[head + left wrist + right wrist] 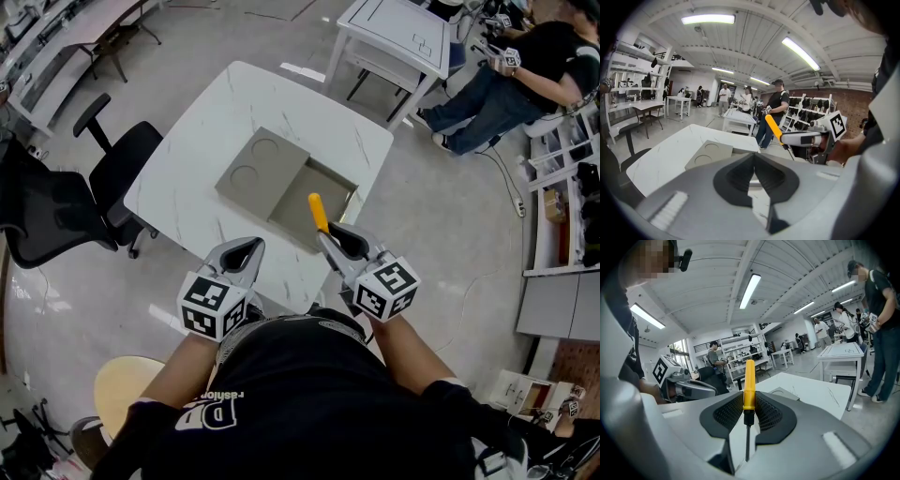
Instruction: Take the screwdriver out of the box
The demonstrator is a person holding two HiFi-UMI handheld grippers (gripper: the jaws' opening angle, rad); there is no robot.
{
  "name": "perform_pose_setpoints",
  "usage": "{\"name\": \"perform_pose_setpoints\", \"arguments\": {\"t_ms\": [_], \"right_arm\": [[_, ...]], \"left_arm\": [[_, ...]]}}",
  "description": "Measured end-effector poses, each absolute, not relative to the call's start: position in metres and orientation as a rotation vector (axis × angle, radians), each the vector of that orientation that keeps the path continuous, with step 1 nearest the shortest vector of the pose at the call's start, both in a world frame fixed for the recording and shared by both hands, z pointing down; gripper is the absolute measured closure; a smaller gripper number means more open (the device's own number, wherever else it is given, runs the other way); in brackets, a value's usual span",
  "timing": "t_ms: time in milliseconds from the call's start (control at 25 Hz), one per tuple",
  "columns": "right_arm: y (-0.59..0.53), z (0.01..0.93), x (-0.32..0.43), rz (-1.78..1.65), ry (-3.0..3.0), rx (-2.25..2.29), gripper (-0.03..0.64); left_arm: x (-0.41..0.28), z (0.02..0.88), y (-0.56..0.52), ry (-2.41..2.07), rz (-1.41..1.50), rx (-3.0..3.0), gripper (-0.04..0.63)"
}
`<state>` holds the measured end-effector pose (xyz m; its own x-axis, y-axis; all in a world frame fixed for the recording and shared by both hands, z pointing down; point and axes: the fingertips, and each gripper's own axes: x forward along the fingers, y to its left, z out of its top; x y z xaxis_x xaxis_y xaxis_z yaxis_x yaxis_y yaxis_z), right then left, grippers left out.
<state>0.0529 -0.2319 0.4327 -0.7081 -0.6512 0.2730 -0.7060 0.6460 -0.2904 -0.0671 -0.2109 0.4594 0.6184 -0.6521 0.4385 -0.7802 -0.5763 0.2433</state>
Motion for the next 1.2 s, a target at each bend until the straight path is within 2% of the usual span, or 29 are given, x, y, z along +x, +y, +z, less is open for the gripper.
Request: {"name": "perform_pose_setpoints", "arguments": {"t_ms": [1200], "right_arm": [[-0.241, 0.44, 0.048, 0.649, -2.725, 1.122, 0.543]], "left_arm": [[-0.07, 0.462, -0.221, -1.145, 0.423, 2.414, 0.537]]}}
